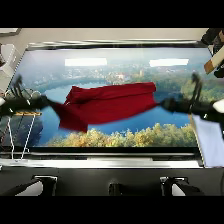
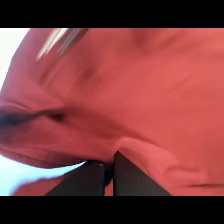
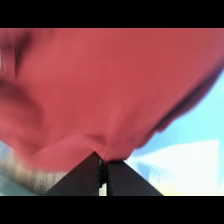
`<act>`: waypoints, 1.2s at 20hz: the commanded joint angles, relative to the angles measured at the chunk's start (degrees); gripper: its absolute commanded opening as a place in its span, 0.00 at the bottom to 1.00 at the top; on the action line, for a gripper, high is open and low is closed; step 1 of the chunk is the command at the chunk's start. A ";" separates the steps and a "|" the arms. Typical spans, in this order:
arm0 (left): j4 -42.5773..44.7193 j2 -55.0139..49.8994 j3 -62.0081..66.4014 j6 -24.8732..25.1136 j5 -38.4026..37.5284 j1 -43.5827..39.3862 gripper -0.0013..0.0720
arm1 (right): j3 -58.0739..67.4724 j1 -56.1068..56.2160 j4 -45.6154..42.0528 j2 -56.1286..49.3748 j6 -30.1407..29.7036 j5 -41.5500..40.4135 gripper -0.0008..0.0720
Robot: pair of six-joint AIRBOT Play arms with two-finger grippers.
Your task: Fold the clothes and pants, and hang the long-sleeved shirts on hangers.
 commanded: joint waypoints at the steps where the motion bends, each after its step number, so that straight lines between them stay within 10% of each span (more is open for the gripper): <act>1: -0.42 0.28 25.77 -3.76 -2.64 -2.56 0.04 | 21.14 4.26 -5.11 0.20 5.84 -12.90 0.05; 6: 7.39 2.84 65.79 -14.60 -6.82 -1.07 0.04 | 59.56 4.24 -6.86 0.33 14.19 -4.76 0.05; 13: 30.34 26.36 52.70 -29.62 1.11 -0.83 0.04 | 69.26 4.24 -18.60 9.44 30.21 -5.88 0.05; 24: 21.46 -1.42 42.88 -15.98 -15.19 -7.50 0.04 | 54.64 4.26 -22.27 -13.66 37.62 10.71 0.05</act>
